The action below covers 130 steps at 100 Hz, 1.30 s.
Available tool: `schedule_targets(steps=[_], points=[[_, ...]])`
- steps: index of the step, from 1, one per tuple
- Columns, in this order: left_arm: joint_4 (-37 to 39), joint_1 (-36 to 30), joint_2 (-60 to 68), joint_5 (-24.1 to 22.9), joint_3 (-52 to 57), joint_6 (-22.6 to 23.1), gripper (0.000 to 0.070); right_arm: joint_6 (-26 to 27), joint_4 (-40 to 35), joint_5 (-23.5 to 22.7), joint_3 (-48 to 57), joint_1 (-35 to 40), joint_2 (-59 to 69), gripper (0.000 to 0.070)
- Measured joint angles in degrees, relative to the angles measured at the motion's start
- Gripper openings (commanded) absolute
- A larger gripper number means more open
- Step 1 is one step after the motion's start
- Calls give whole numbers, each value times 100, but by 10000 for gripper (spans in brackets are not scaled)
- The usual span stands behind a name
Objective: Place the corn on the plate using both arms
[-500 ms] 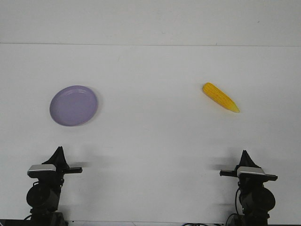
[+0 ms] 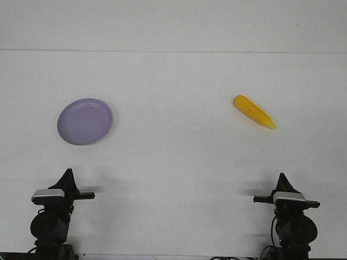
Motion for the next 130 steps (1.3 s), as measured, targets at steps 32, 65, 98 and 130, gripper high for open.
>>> schedule_targets(steps=[32, 65, 98, 130], points=[[269, 0, 0, 166, 0, -916, 10, 0, 0, 0, 0, 0, 0, 12], [-302, 2, 1261, 24, 2002, -1423, 409, -2, 2, 0, 0, 0, 0, 12], [-1462, 612, 4634, -168, 4358, -1174, 443, 0, 2, 0, 0, 0, 2, 12], [-1856, 1928, 8096, 1414, 6024, -1224, 428, 0, 2, 0, 0, 0, 2, 12]])
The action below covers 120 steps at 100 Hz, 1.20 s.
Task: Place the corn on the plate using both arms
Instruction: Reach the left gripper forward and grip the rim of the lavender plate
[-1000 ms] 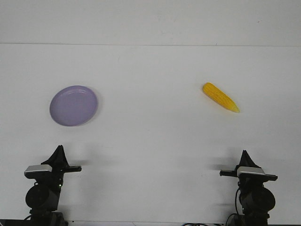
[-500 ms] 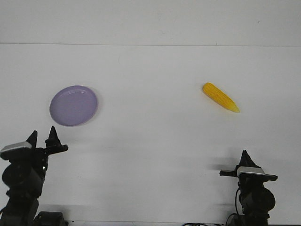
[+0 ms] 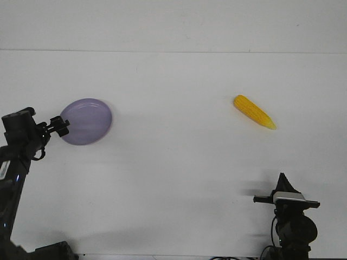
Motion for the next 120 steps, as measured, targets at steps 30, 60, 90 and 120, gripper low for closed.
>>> schedule_targets(steps=[30, 60, 90, 120], points=[[-15, 201, 1834, 374, 704, 2, 421, 0, 0, 0, 0, 0, -2, 12], [367, 157, 2140, 531, 708, 4, 107, 0, 0, 0, 0, 0, 0, 12], [393, 153, 2153, 555, 713, 9, 10, 0, 0, 0, 0, 0, 0, 12], [-61, 157, 1622, 1593, 713, 28, 10, 0, 0, 0, 0, 0, -2, 12]])
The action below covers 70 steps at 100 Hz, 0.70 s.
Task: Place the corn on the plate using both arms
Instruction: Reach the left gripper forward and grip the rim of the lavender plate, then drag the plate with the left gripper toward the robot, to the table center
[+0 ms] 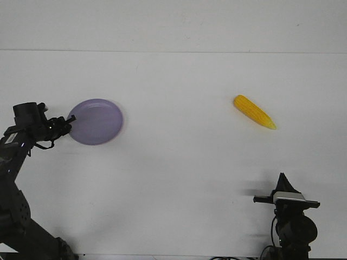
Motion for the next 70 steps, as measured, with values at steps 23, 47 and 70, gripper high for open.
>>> schedule_targets(steps=[23, 47, 70], points=[[-721, -481, -1681, 525, 26, -2, 10, 0, 0, 0, 0, 0, 0, 12], [-863, -1880, -3281, 555, -857, -2, 9, 0, 0, 0, 0, 0, 0, 12], [-348, -3526, -3508, 212, -2402, -339, 9, 0, 0, 0, 0, 0, 0, 12]])
